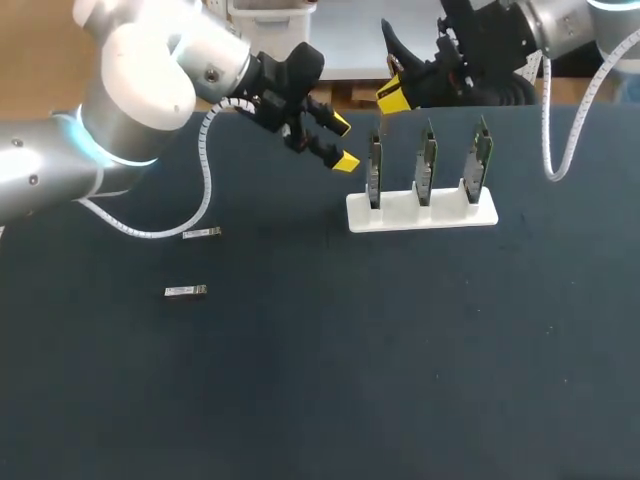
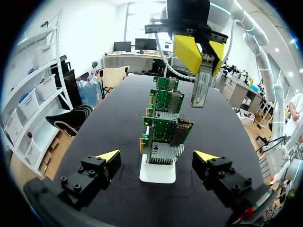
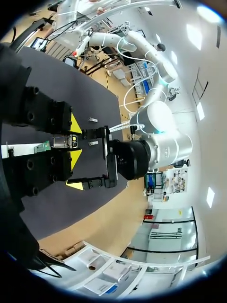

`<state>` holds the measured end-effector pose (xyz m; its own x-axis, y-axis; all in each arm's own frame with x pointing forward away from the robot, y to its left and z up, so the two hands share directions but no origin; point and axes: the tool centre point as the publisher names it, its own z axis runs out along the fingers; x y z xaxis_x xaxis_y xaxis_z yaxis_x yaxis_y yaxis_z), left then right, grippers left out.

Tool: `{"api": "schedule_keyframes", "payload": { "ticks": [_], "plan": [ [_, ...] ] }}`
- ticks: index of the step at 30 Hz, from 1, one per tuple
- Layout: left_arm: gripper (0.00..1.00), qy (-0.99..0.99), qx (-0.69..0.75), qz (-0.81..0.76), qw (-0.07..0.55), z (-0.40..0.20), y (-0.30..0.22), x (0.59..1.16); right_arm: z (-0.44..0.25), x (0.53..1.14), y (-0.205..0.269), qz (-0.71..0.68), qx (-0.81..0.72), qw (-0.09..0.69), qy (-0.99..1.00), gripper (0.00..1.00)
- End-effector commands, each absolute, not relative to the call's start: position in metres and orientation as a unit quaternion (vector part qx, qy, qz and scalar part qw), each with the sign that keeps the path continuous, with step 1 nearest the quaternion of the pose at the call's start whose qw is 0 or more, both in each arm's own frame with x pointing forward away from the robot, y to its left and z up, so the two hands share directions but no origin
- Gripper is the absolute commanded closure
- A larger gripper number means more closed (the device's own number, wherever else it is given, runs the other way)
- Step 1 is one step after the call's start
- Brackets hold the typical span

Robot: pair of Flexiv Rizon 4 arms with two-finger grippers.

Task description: Pick up the optical module with the left hand, and insert it into the network port with the right hand.

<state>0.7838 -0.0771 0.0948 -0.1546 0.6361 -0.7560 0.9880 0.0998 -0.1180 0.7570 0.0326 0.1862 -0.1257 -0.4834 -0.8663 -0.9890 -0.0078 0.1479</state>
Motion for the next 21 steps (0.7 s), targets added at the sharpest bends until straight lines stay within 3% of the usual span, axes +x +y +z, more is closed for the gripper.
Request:
{"api": "schedule_keyframes", "payload": {
  "ticks": [1, 21],
  "plan": [
    [0.0, 0.69, 0.59, -0.32, 0.271, 0.095, -0.078, 0.786, 0.182, 0.763, 0.037, 0.41, -0.585, 0.307, 0.629, 1.0],
    [0.0, 0.69, 0.59, -0.32, 0.271, 0.095, -0.078, 0.786, 0.17, 0.763, 0.038, 0.402, -0.587, 0.3, 0.636, 1.0]
  ]
}}
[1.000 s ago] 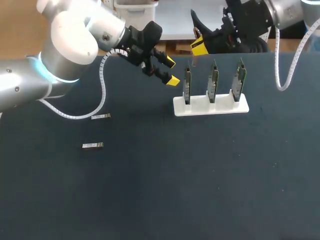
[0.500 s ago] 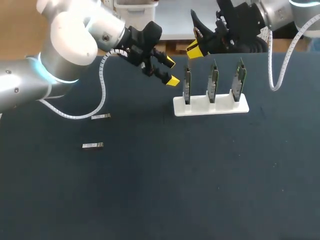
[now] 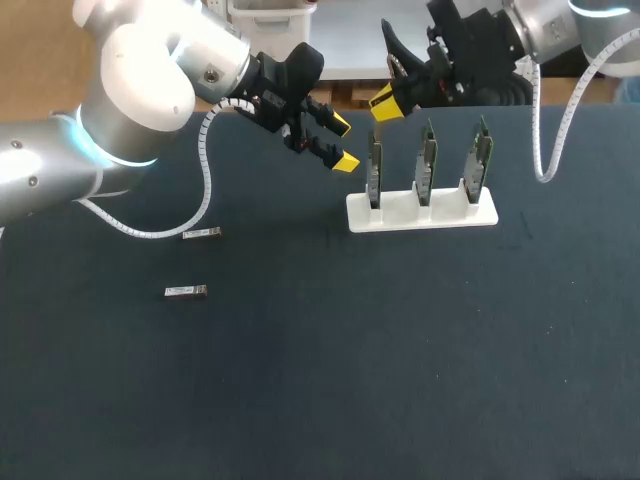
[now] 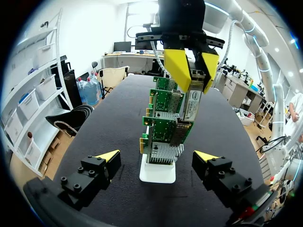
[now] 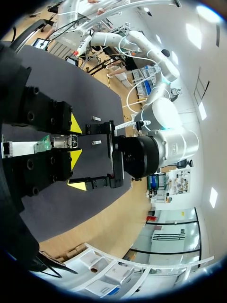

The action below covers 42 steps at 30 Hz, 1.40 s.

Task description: Pick up the optical module with the left hand, and insert it into the network port with the right hand.

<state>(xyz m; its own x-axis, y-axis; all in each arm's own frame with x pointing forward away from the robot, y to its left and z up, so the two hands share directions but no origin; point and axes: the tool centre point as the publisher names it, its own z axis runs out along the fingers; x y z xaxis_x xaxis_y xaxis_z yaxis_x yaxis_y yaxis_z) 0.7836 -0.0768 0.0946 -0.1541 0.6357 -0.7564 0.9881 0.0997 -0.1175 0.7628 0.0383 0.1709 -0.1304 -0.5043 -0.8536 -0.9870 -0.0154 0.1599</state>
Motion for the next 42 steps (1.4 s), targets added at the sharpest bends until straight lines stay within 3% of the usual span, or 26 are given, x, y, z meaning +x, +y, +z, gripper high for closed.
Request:
{"api": "schedule_keyframes", "payload": {
  "ticks": [1, 42],
  "plan": [
    [0.0, 0.69, 0.59, -0.32, 0.271, 0.0951, -0.0777, 0.7857, 0.1696, 0.7628, 0.0378, 0.402, -0.587, 0.3, 0.636, 1.0],
    [0.0, 0.69, 0.59, -0.32, 0.271, 0.0951, -0.0777, 0.7857, 0.1676, 0.7628, 0.0413, 0.381, -0.601, 0.322, 0.624, 1.0]
  ]
}}
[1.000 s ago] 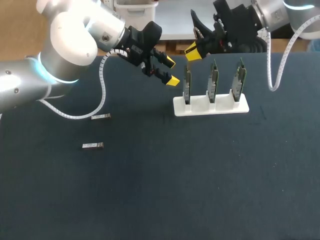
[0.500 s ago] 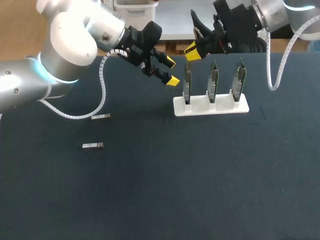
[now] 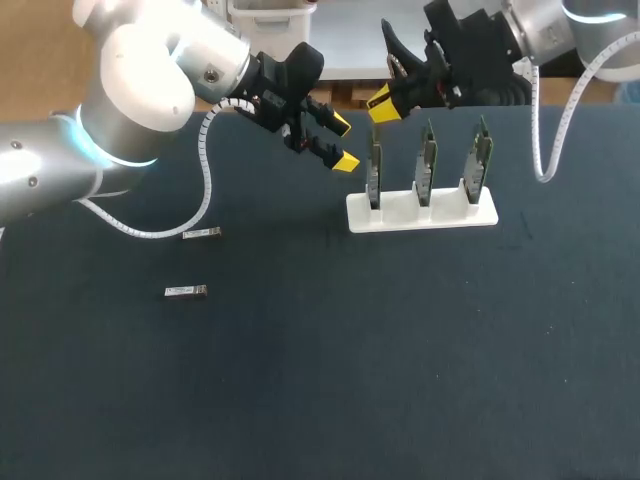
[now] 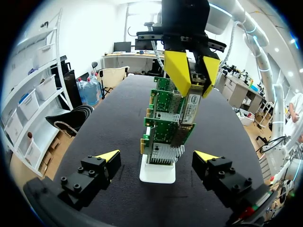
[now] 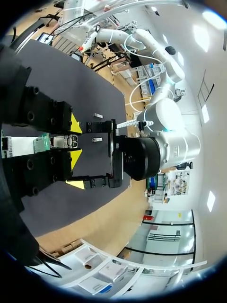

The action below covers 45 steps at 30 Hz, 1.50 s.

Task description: Pick up the optical module with the left hand, and insert it into the network port with the right hand.

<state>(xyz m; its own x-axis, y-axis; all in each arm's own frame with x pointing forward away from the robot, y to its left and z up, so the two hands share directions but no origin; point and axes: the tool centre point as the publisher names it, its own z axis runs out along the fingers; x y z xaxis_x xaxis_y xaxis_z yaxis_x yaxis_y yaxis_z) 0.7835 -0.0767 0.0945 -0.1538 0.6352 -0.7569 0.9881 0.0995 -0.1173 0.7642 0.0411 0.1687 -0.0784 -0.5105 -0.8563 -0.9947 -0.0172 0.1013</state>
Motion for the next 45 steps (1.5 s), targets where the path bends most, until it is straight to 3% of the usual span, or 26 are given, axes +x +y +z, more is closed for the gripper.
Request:
{"api": "schedule_keyframes", "payload": {
  "ticks": [1, 45],
  "plan": [
    [0.0, 0.69, 0.59, -0.32, 0.271, 0.0951, -0.0777, 0.7857, 0.1685, 0.7634, 0.0412, 0.379, -0.602, 0.324, 0.624, 1.0],
    [0.0, 0.69, 0.59, -0.32, 0.271, 0.0951, -0.0777, 0.7857, 0.17, 0.7607, 0.0374, 0.376, -0.625, 0.323, 0.603, 1.0]
  ]
}}
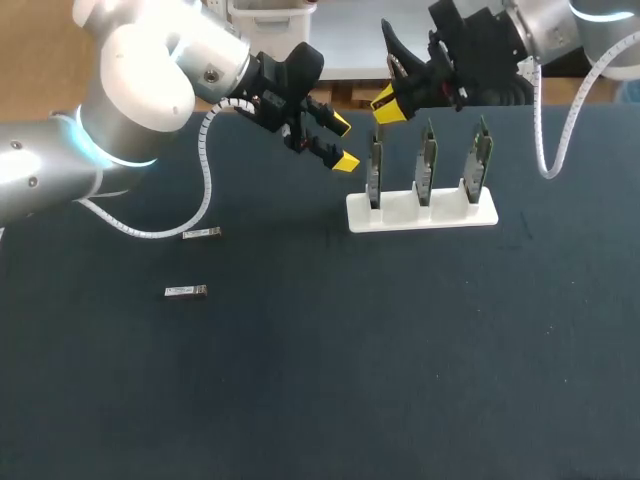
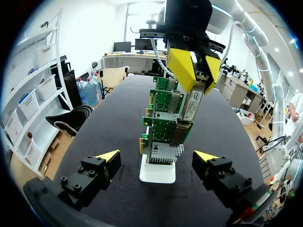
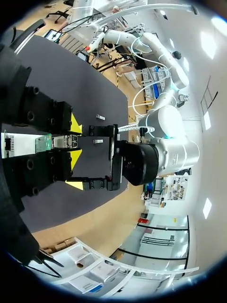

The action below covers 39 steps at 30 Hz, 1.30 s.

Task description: Pick up the optical module with the left hand, and insert it into the network port with the right hand.

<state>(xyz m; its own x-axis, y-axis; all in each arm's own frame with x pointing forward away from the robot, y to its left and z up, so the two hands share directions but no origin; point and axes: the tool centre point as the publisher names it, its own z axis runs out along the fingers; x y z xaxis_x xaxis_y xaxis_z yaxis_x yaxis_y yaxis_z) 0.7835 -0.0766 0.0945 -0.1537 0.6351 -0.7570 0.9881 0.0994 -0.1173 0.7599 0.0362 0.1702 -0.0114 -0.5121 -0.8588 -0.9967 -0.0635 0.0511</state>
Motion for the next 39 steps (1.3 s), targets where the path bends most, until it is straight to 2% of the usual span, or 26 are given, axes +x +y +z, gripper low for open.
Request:
{"api": "schedule_keyframes", "payload": {
  "ticks": [1, 39],
  "plan": [
    [0.0, 0.69, 0.59, -0.32, 0.271, 0.0951, -0.0777, 0.7857, 0.1703, 0.761, 0.0378, 0.376, -0.625, 0.324, 0.602, 1.0],
    [0.0, 0.69, 0.59, -0.32, 0.271, 0.0951, -0.0777, 0.7857, 0.1718, 0.7649, 0.0399, 0.358, -0.645, 0.329, 0.589, 1.0]
  ]
}}
